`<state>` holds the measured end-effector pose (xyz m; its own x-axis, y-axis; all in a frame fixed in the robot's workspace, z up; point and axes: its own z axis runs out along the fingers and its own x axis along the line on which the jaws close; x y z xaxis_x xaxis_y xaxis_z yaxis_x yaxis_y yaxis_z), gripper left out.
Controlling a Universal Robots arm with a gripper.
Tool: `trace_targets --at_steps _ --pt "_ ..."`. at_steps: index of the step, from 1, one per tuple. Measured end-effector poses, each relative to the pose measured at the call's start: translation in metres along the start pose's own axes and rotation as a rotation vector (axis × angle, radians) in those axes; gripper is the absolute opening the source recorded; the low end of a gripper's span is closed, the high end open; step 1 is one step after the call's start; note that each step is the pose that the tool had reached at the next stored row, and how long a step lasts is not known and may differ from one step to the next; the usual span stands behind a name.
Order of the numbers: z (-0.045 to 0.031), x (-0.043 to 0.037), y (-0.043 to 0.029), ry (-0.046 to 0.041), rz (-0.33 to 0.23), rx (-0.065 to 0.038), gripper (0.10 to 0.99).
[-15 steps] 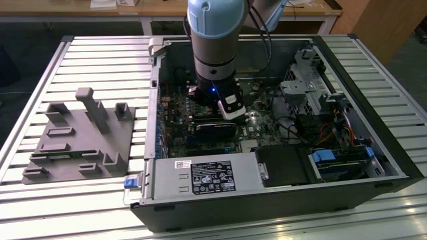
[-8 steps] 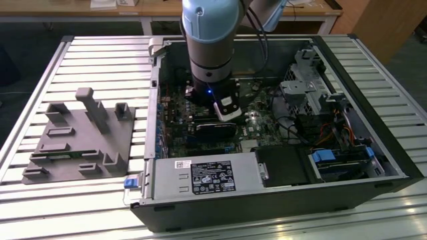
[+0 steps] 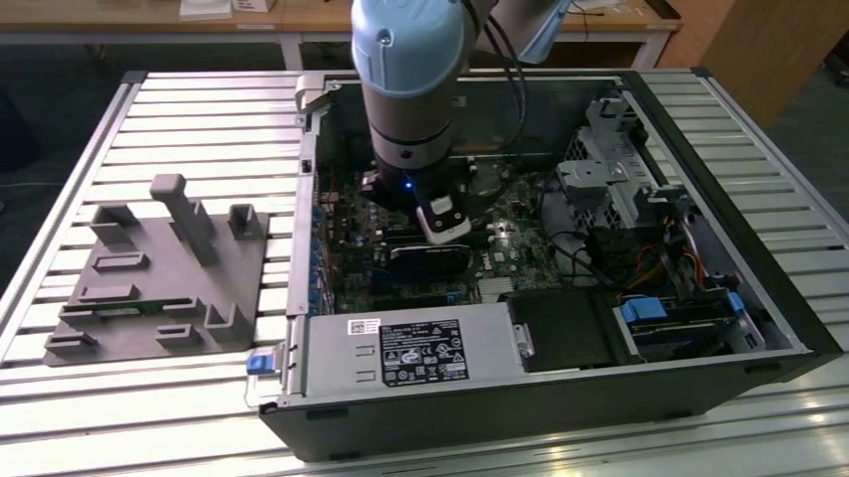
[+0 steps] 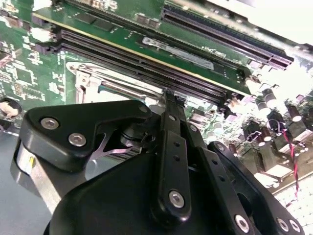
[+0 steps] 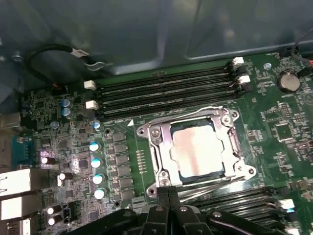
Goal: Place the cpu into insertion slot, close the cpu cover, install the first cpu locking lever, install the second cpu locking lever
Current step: 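Install the second cpu locking lever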
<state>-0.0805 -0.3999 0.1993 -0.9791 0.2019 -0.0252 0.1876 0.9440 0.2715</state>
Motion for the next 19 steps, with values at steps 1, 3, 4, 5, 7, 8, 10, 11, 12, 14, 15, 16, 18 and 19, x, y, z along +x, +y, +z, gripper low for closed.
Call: trace_targets --at_steps 1,3,4,5,7,8,10,11,12,14,15,16,18,19 --pt "0.0004 0.0011 -0.0006 0.0 0.0 0.0 0.106" --pt "0.0013 0.0033 -0.0015 -0.0001 0.0 0.0 0.106" --pt "0.0016 0.0037 -0.0019 -0.0001 0.0 0.0 0.106" --pt "0.0018 0.0037 -0.0023 0.0 0.0 0.0 0.106" --pt "0.0019 0.0037 -0.003 -0.0001 0.001 0.0 0.106" --pt "0.0019 0.0036 -0.0033 -0.0001 0.001 0.0 0.106" --pt "0.0018 0.0034 -0.0037 -0.0001 0.001 0.0 0.106" --pt "0.0018 0.0032 -0.0038 0.0 0.001 0.0 0.106" --pt "0.0017 0.003 -0.004 0.0 0.001 0.0 0.106" --pt "0.0017 0.0022 -0.0042 0.0 0.001 0.0 0.106" --pt "0.0017 0.0013 -0.0043 0.0002 0.001 0.0 0.106" --pt "0.0016 0.0002 -0.0046 0.0006 0.001 0.0 0.106" --pt "0.0016 -0.0011 -0.0051 0.0008 0.001 0.0 0.106" --pt "0.0015 -0.0011 -0.0052 0.0008 0.001 0.0 0.106"
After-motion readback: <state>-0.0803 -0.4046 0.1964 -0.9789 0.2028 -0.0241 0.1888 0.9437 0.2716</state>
